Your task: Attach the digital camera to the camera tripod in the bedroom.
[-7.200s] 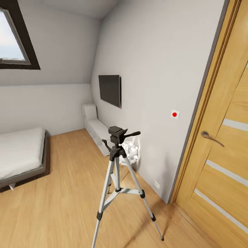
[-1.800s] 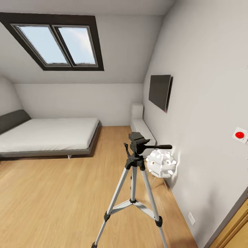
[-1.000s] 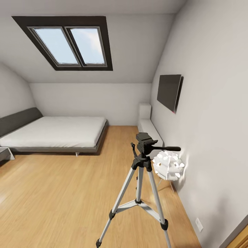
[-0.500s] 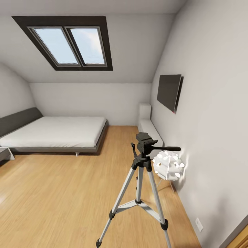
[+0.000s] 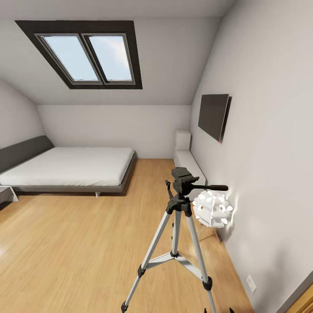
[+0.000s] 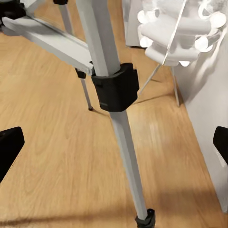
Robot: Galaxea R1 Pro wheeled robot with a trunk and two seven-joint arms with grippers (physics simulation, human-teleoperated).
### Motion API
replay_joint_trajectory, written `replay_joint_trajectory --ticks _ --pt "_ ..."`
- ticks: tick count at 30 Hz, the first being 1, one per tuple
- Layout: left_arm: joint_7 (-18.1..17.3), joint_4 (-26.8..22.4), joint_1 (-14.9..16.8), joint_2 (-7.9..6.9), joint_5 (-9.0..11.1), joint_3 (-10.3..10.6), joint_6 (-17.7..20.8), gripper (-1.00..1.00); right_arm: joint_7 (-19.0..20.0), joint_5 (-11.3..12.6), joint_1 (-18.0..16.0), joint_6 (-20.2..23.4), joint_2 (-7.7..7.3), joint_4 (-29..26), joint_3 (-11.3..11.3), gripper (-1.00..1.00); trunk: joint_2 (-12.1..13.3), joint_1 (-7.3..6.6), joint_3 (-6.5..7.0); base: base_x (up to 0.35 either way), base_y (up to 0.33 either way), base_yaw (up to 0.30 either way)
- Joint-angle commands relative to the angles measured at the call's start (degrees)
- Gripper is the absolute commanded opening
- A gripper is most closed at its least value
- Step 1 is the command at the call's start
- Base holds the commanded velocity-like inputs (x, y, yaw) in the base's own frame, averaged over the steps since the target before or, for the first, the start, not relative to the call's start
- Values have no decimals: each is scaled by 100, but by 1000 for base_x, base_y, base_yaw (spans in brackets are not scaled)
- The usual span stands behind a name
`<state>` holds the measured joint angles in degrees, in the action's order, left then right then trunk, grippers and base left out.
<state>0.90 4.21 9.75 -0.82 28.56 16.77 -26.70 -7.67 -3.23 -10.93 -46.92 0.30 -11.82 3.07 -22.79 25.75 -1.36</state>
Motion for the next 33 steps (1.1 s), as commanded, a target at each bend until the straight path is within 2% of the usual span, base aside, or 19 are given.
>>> replay_joint_trajectory --ticks 1,6,16,25,33 --pt "6 18 9 3 18 48 -28 -100 -59 -37 -5 -9 1 -84 38 100 -13 4 -13 0 0 0" --pt "6 18 9 3 18 47 -28 -100 -59 -45 -5 -8 0 -212 58 100 -13 4 -13 0 -59 0" --pt "6 18 9 3 18 46 -28 -100 -59 -46 -5 -5 -1 -222 62 100 -13 4 -13 0 -259 0" --pt "6 18 9 3 18 47 -28 -100 -64 -46 -5 -10 5 -213 63 100 -13 4 -13 0 -18 6" --pt "6 18 9 3 18 52 -28 -100 -68 -46 -5 -10 6 -198 63 100 -13 4 -13 0 -93 236"
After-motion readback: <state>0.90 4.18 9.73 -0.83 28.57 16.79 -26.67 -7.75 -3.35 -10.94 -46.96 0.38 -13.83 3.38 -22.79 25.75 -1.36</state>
